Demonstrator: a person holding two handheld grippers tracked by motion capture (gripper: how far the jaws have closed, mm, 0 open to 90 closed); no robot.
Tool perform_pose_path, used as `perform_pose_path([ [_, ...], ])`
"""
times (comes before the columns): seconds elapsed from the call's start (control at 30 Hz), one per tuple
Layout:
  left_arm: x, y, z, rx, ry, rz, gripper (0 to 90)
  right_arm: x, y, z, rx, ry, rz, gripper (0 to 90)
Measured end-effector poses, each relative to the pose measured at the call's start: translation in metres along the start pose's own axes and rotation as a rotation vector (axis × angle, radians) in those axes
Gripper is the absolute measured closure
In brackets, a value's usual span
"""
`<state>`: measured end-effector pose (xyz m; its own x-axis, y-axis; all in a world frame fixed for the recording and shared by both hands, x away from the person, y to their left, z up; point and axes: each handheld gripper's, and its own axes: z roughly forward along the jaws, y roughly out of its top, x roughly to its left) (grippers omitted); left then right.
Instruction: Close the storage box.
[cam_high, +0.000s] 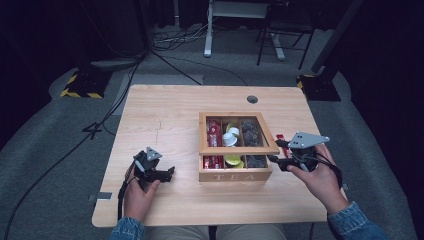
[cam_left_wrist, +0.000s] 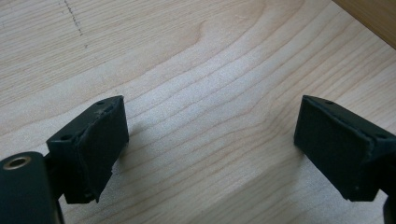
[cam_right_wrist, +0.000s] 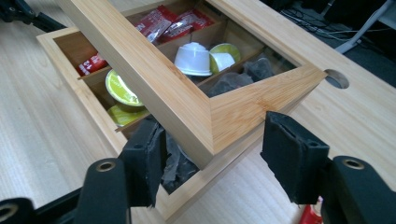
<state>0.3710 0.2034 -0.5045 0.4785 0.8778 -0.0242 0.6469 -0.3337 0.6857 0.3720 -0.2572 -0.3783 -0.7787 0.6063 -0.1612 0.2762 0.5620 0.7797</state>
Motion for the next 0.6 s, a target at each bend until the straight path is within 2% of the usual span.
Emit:
perform_pose_path([
  [0.4,0.0,0.0,0.0,0.0,-0.001,-0.001,10.3,0.009,-0.018,0.009,0.045,0.016,0.003,37.7],
  [0.6,0.0,0.0,0.0,-0.001,0.0,-0.001,10.3,0.011,-0.026,0.014,0.066,0.032,0.019,37.6],
])
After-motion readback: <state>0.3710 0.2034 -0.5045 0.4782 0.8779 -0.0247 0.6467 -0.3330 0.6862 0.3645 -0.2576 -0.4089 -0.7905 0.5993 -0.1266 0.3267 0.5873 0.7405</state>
